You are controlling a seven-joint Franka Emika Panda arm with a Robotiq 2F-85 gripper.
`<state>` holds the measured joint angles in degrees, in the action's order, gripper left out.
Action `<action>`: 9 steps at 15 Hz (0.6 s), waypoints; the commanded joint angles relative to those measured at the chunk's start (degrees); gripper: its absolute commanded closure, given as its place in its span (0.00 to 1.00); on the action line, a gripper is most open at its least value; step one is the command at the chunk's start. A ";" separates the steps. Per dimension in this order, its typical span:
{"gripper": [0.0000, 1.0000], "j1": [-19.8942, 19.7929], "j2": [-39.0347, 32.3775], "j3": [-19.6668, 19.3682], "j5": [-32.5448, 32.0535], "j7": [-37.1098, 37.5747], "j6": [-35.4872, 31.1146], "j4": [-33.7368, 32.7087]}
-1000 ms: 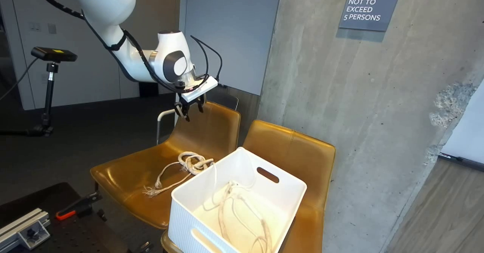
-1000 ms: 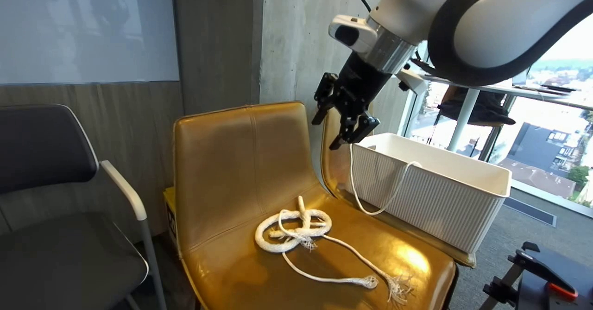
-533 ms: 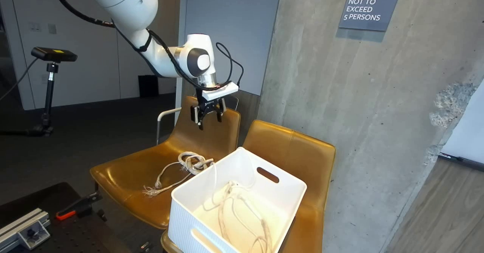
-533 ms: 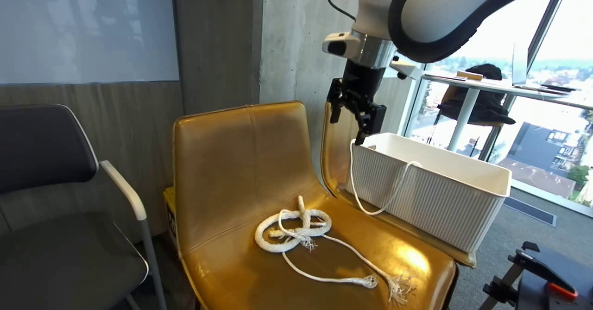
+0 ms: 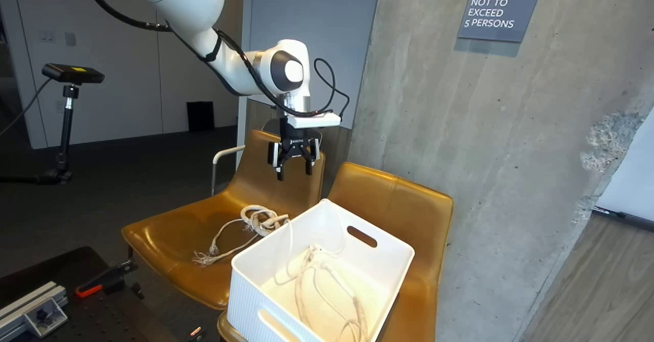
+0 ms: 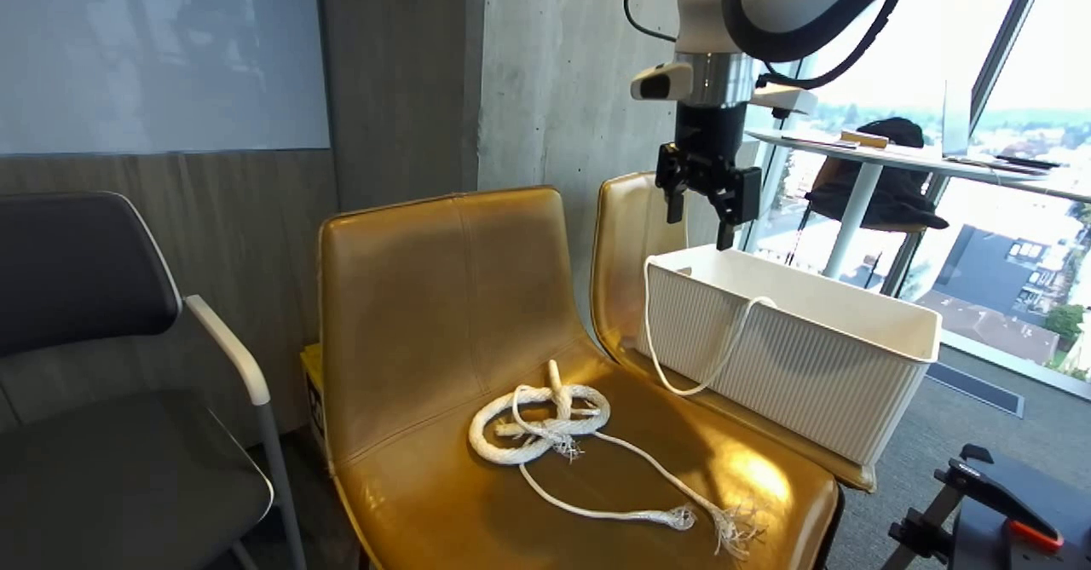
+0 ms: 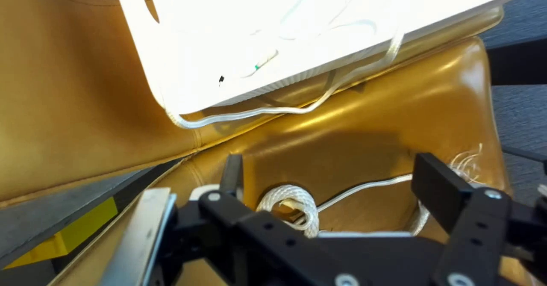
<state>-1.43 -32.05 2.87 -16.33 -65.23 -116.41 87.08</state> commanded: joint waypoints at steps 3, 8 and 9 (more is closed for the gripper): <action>0.00 -2.88 8.23 -1.85 -0.78 0.36 -4.30 17.86; 0.00 -5.61 14.22 -4.57 -3.47 -0.14 -13.15 31.18; 0.00 -5.97 15.07 -4.98 -3.77 -0.09 -14.94 32.93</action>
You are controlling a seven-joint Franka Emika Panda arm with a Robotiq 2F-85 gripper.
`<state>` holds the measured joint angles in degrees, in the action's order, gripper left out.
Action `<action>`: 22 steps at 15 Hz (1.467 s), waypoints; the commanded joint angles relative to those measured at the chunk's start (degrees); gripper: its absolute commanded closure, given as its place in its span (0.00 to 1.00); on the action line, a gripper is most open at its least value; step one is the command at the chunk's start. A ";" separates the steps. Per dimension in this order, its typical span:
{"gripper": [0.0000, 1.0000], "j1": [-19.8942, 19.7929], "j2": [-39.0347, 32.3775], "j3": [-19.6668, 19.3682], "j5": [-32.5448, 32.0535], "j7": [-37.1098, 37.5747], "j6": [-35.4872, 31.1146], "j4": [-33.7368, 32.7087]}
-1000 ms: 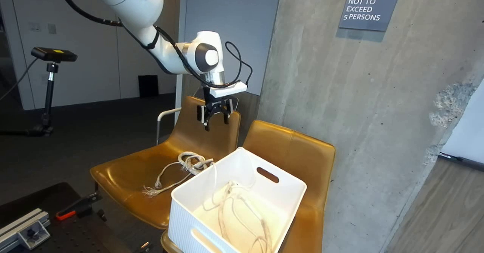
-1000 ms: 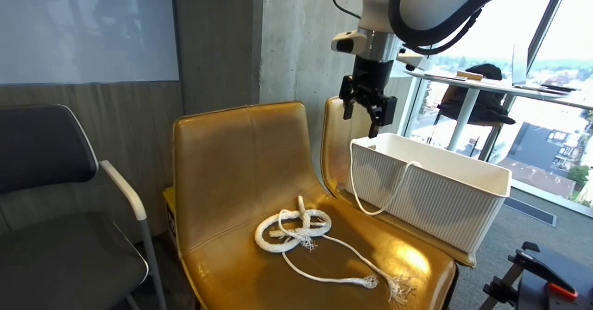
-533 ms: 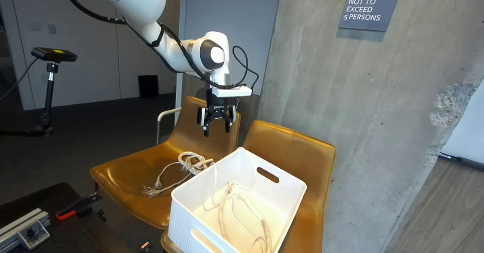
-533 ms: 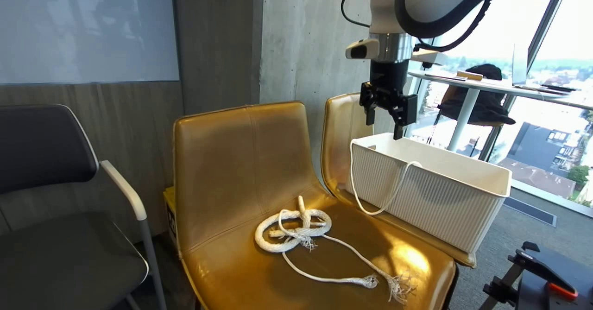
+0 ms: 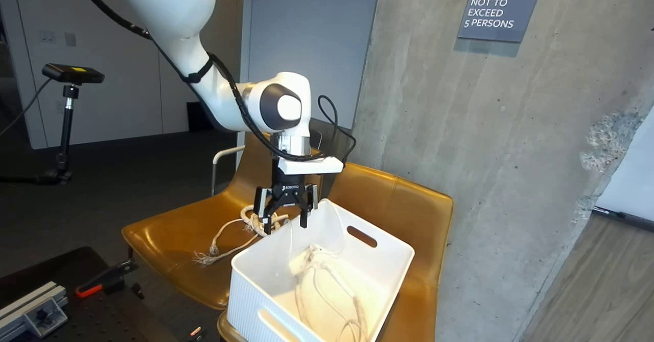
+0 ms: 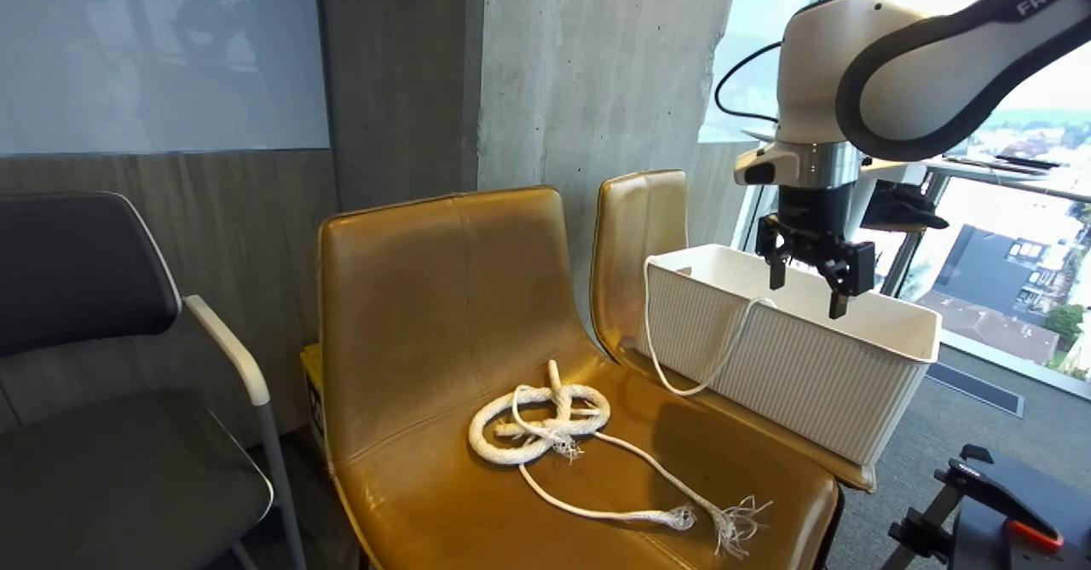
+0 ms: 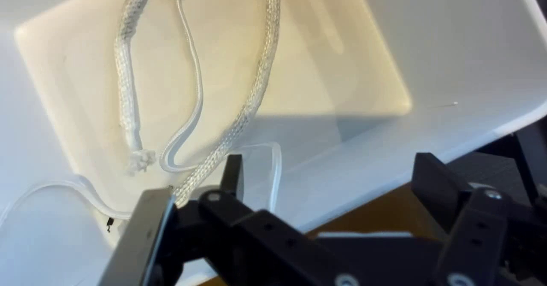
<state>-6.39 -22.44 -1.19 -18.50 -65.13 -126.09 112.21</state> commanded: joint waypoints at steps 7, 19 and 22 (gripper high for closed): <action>0.00 -2.31 6.24 -2.15 -0.47 -0.49 -16.47 12.19; 0.00 -2.87 -0.77 -0.70 2.47 -1.39 -20.84 5.98; 0.00 -3.19 -3.53 0.14 4.02 -1.87 -20.30 2.61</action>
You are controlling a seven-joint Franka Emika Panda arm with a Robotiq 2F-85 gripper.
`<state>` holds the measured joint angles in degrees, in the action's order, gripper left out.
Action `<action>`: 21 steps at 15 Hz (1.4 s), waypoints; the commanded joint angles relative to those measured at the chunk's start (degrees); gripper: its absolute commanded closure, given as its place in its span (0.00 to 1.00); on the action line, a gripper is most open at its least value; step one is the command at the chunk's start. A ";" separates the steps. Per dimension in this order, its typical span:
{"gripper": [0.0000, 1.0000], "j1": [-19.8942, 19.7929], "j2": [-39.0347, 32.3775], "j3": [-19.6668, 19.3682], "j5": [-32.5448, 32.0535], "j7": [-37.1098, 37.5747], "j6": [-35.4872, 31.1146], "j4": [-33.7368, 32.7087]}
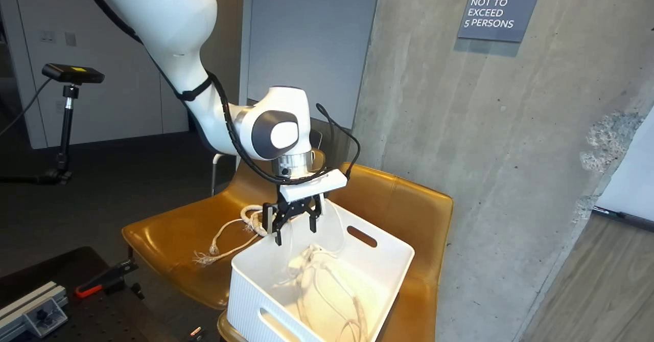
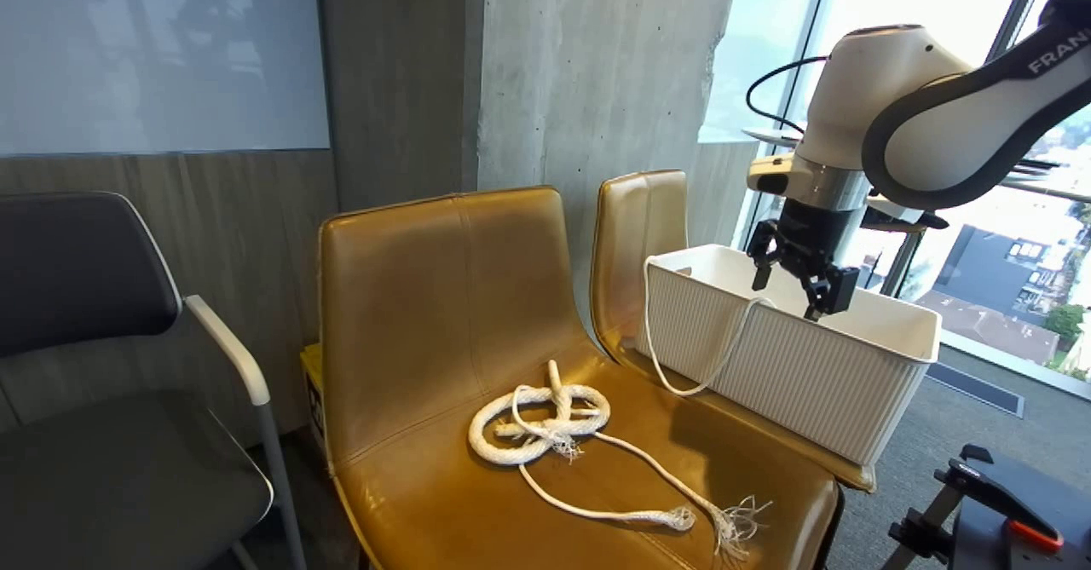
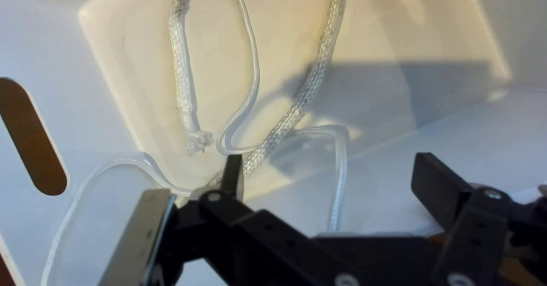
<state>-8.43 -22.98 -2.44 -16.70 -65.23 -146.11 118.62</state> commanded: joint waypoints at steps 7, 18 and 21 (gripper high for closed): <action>0.57 -1.89 -8.76 2.08 4.74 -2.85 1.24 -11.40; 0.99 -1.55 -5.92 1.93 4.22 -2.76 6.68 -17.39; 0.99 -0.56 -0.89 2.87 4.76 -3.37 12.03 -19.35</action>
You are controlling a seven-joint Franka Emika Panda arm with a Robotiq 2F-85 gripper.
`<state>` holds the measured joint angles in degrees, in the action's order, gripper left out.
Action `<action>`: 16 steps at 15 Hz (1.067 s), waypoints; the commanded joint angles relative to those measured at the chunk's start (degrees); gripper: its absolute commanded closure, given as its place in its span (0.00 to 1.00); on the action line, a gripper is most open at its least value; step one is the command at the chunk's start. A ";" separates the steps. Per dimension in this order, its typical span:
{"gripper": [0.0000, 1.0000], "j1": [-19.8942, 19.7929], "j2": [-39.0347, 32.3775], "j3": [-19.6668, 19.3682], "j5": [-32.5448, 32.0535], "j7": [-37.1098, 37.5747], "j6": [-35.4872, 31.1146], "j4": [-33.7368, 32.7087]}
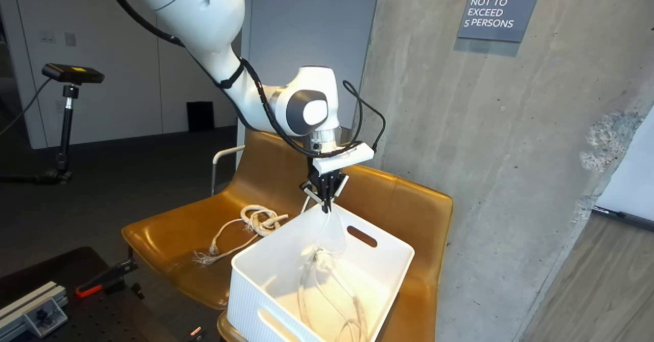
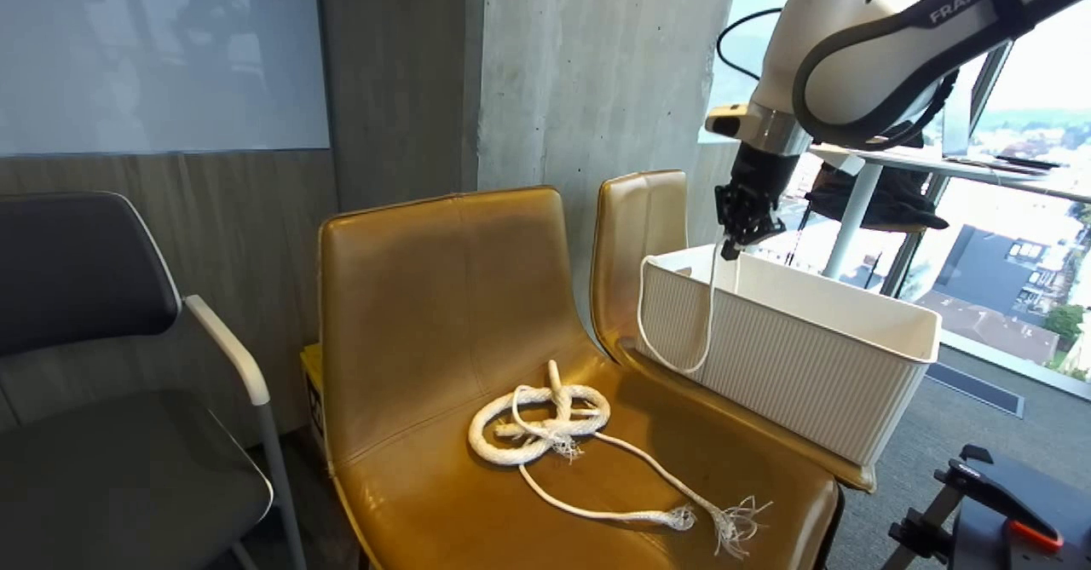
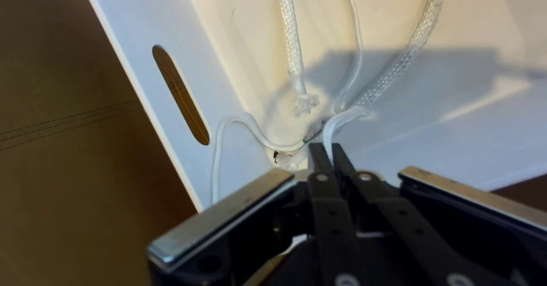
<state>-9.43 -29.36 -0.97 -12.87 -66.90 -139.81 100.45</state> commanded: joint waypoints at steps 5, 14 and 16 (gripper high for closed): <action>0.99 4.91 14.81 4.45 0.71 -2.83 11.12 -2.81; 0.99 16.69 18.71 10.90 -0.62 -3.14 16.62 -4.78; 0.99 19.65 16.22 12.61 -1.15 -1.66 18.23 -7.91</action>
<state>7.00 -10.12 9.75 -12.95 -69.85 -124.73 97.07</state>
